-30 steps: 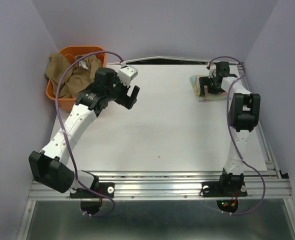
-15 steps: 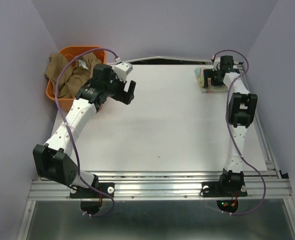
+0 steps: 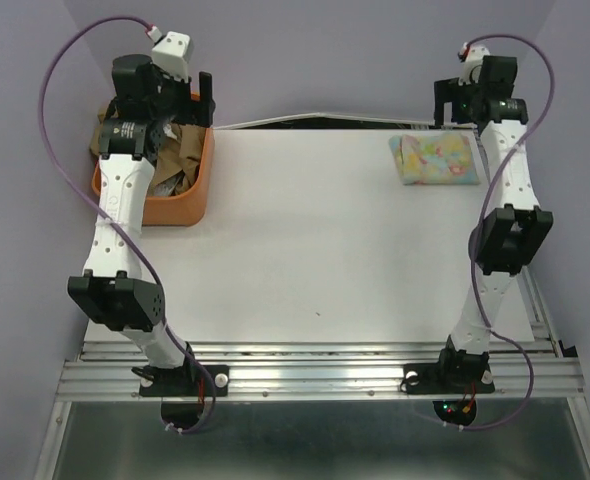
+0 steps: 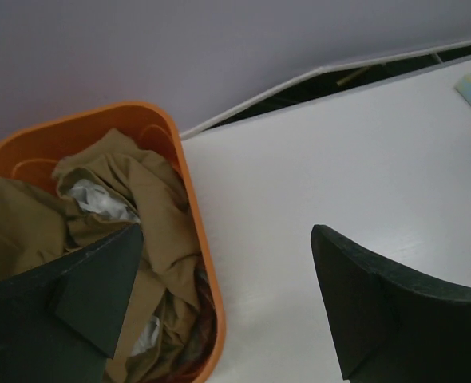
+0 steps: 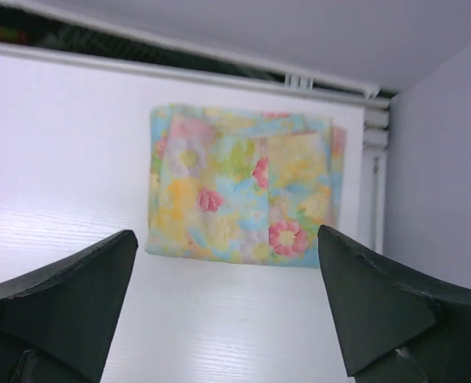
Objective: Fold and stack the skirts
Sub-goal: Grab the skirt from the pile
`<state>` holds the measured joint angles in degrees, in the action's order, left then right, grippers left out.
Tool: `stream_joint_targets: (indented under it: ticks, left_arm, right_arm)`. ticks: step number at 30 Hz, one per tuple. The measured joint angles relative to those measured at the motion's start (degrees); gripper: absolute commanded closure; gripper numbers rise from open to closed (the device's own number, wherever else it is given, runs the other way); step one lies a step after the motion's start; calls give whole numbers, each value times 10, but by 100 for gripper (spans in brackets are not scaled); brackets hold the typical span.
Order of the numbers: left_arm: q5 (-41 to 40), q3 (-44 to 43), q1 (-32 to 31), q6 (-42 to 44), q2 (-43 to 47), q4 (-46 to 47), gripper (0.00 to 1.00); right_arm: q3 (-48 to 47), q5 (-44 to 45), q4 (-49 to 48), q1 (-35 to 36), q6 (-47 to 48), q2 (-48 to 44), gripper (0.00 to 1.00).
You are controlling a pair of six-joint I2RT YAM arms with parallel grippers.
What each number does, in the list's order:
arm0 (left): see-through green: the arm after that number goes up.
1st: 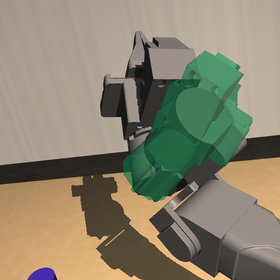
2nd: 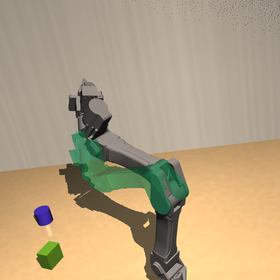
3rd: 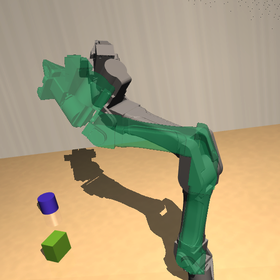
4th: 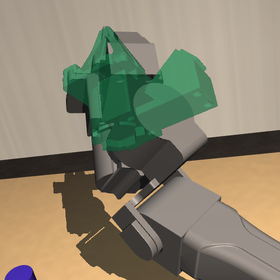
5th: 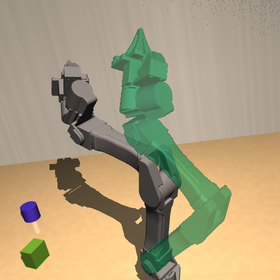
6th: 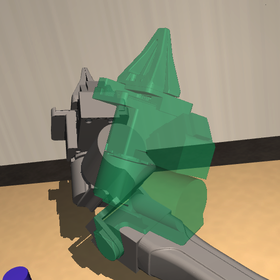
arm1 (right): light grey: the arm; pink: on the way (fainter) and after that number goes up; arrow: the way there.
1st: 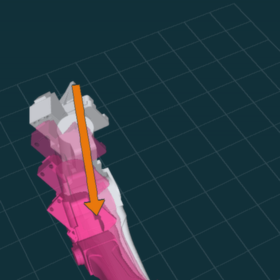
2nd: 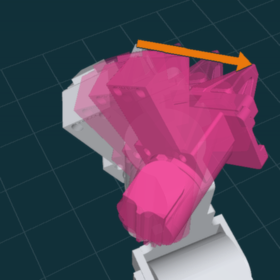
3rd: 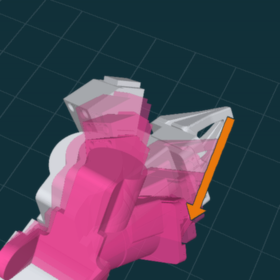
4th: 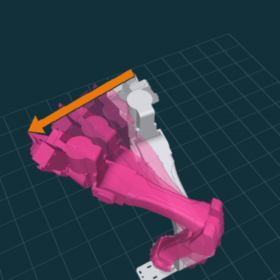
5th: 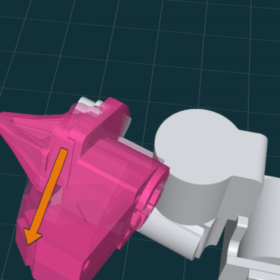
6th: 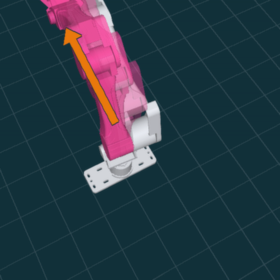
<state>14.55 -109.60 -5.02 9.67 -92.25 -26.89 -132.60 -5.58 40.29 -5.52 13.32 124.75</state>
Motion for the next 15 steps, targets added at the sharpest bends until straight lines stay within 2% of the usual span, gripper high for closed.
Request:
stream_joint_targets:
  ticks: [3, 7, 11, 12, 15]
  left_arm:
    - [-2, -76, 38, 20, -44, -19, 7]
    - [-14, -131, 89, 37, -108, -25, 11]
    - [-21, -134, 127, 24, -164, -23, 13]
    - [-22, -134, 139, 14, -184, -17, 13]
    - [-23, -131, 155, -20, -222, 2, 13]
  right_arm:
    - [6, -19, 3, 3, -3, -89, 0]
    - [68, -62, 5, 7, -21, -211, 0]
    - [214, -111, 1, 8, -54, -312, 0]
    - [279, -125, -1, 8, -62, -337, 0]
    - [382, -145, 12, 10, -78, -358, 0]
